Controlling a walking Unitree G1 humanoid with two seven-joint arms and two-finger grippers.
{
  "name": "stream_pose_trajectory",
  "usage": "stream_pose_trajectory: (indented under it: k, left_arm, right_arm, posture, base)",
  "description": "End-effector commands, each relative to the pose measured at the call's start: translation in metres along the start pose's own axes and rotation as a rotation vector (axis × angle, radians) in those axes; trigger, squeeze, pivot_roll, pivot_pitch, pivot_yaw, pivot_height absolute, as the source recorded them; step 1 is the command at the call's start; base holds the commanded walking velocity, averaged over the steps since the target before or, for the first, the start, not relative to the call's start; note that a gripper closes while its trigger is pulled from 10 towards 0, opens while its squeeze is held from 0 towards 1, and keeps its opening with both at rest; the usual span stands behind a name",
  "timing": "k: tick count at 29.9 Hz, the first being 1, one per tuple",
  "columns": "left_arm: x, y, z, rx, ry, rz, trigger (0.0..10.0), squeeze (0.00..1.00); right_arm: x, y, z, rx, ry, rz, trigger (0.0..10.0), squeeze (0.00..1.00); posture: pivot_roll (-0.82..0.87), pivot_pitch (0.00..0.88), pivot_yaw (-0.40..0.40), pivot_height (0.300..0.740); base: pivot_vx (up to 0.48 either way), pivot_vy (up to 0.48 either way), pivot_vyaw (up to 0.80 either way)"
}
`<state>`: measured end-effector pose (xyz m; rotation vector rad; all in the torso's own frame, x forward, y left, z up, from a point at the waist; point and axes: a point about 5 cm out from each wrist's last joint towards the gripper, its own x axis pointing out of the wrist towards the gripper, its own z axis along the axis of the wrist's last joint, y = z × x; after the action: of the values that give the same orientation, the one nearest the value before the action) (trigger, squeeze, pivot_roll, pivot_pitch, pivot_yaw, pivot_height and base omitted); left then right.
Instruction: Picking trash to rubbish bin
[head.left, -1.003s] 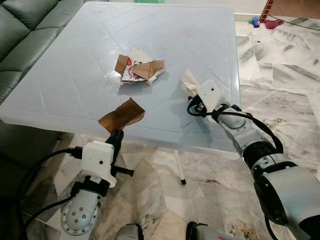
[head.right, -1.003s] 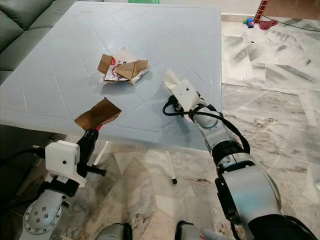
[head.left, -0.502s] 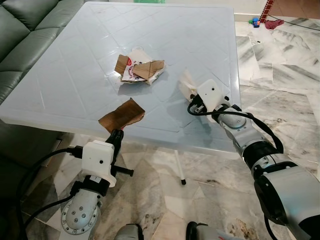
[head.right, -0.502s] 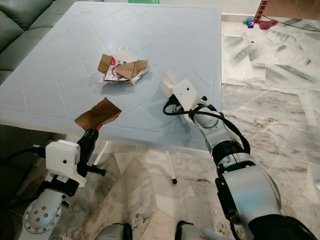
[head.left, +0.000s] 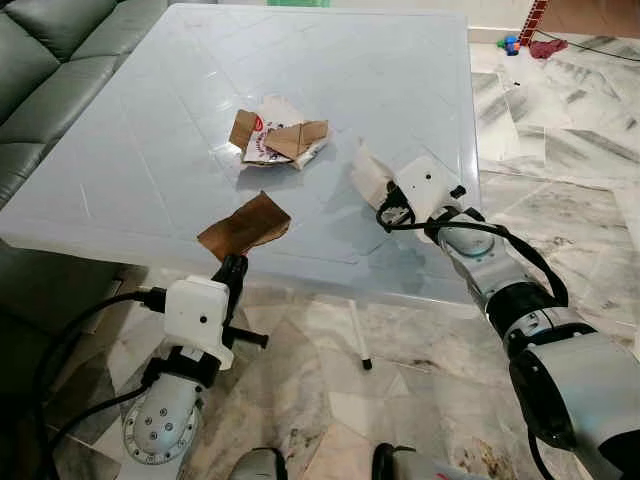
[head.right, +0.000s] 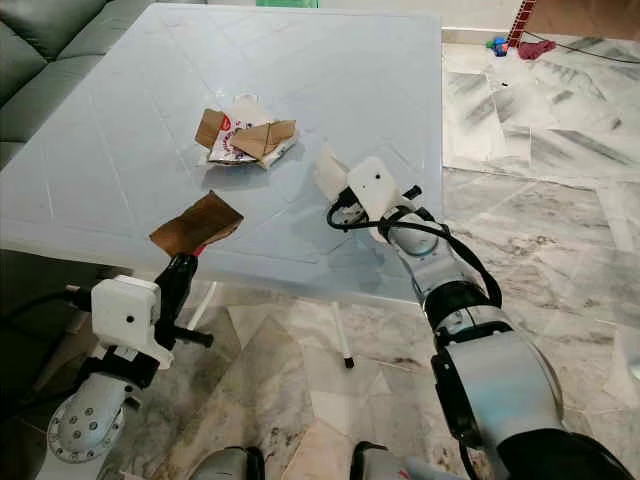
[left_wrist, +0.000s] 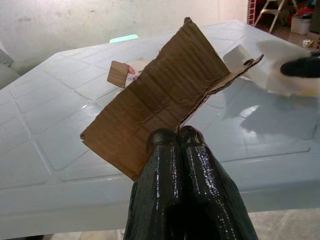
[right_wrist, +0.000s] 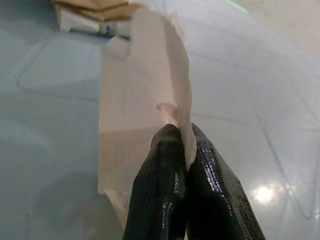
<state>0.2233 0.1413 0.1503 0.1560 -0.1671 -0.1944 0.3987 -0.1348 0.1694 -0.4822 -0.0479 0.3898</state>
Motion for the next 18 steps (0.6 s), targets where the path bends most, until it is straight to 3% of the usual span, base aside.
stream_pose_trajectory:
  k: [1, 11, 18]
  left_arm:
    - [0.001, 0.0, -0.002, 0.004, 0.002, 0.006, 0.0, 0.0]
    - [0.022, 0.001, -0.003, 0.009, -0.025, -0.007, 0.0, 0.0]
    - [0.046, 0.005, -0.002, -0.002, -0.065, 0.024, 0.0, 0.0]
  right_arm:
    - [0.001, -0.008, 0.009, -0.011, -0.043, -0.032, 0.0, 0.0]
    - [-0.005, -0.028, 0.022, -0.026, -0.149, -0.06, 0.0, 0.0]
    - [-0.02, -0.037, 0.024, 0.057, -0.267, -0.192, 0.0, 0.0]
  posture:
    - [0.13, 0.148, 0.023, 0.74]
    - [0.08, 0.089, 0.042, 0.74]
    - [0.02, 0.04, 0.059, 0.74]
  base:
    - [0.0, 0.0, 0.0]
    - [0.0, 0.0, 0.0]
    - [0.0, 0.0, 0.0]
